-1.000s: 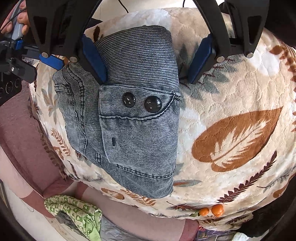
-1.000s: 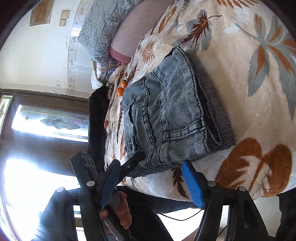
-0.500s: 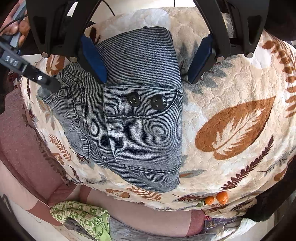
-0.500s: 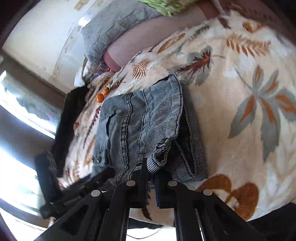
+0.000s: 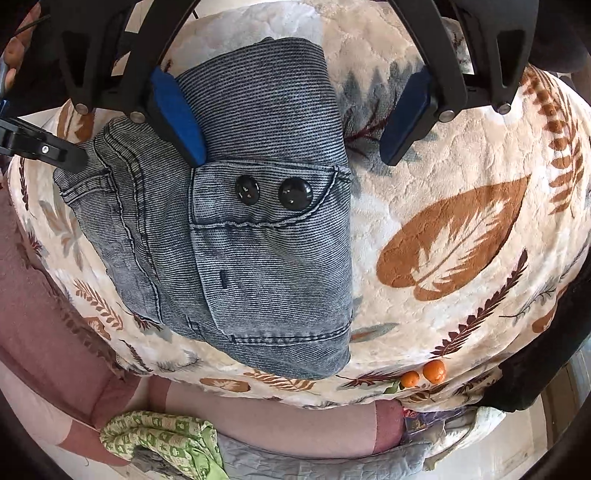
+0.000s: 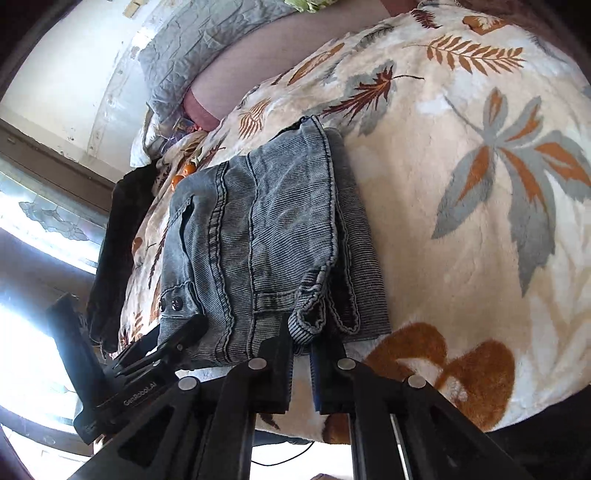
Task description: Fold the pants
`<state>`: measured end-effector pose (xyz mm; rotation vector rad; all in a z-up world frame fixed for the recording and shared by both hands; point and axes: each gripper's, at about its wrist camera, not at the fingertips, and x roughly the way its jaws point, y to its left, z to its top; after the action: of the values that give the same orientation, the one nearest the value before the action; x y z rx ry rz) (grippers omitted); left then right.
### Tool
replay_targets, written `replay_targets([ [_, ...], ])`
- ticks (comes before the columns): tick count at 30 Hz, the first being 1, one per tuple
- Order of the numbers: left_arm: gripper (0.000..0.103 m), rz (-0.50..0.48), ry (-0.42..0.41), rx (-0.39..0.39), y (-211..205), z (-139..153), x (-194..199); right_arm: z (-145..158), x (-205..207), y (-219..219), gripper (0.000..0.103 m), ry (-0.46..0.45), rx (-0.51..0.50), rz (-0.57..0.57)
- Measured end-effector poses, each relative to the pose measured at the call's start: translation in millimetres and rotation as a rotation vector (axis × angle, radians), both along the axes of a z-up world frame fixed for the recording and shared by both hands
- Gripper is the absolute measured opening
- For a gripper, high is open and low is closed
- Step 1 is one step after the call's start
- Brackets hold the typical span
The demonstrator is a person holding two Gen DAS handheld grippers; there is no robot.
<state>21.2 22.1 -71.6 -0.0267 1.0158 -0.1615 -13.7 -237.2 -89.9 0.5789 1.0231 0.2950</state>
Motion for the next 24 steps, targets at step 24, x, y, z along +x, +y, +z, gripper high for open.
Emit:
replay_targets([
  [24, 0.096, -0.012, -0.002, -0.021, 0.7, -3.0, -1.2, -5.8, 20.7, 17.0, 0.015, 0.011, 0.009, 0.033],
])
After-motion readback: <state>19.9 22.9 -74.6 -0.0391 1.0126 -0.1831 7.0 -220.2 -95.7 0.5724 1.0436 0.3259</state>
